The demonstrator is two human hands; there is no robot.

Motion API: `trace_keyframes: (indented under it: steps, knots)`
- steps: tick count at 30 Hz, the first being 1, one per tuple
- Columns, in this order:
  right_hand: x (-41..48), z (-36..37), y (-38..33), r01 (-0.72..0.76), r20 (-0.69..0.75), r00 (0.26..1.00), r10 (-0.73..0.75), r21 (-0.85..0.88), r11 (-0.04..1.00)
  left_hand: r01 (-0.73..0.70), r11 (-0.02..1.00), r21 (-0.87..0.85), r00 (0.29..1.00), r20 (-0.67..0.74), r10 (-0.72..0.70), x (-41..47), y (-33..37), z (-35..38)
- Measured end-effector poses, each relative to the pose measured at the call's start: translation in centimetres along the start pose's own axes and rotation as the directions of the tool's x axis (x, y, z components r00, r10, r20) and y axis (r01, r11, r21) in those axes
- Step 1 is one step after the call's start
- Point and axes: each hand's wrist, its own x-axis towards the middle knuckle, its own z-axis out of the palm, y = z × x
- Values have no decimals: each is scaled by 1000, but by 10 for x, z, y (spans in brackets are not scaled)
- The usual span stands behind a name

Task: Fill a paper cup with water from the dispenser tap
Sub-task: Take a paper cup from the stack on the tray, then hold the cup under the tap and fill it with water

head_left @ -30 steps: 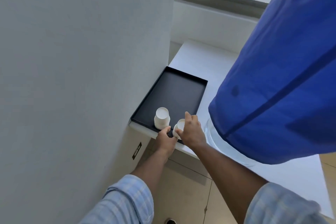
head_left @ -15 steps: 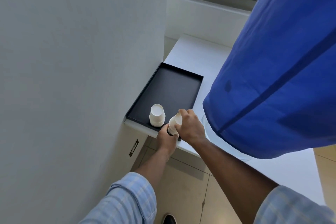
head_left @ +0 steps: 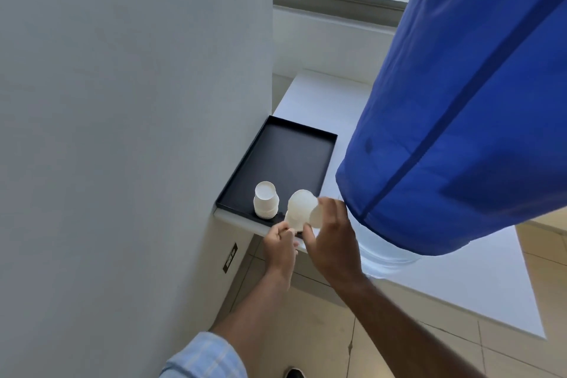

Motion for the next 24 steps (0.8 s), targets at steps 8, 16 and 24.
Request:
trace_keyframes:
  steps: [8,16,24]
  knots:
    - [-96,3,18,-222,-43,969,242,267,938,150,973,-177,922,379,-73,-38,-3,-21]
    - [-142,8,41,-406,7,897,441,404,820,15,998,65,855,516,-47,-64,-4,-31]
    - [-171,15,72,-557,181,830,527,316,768,-200,898,393,839,542,-50,-91,-40,-16]
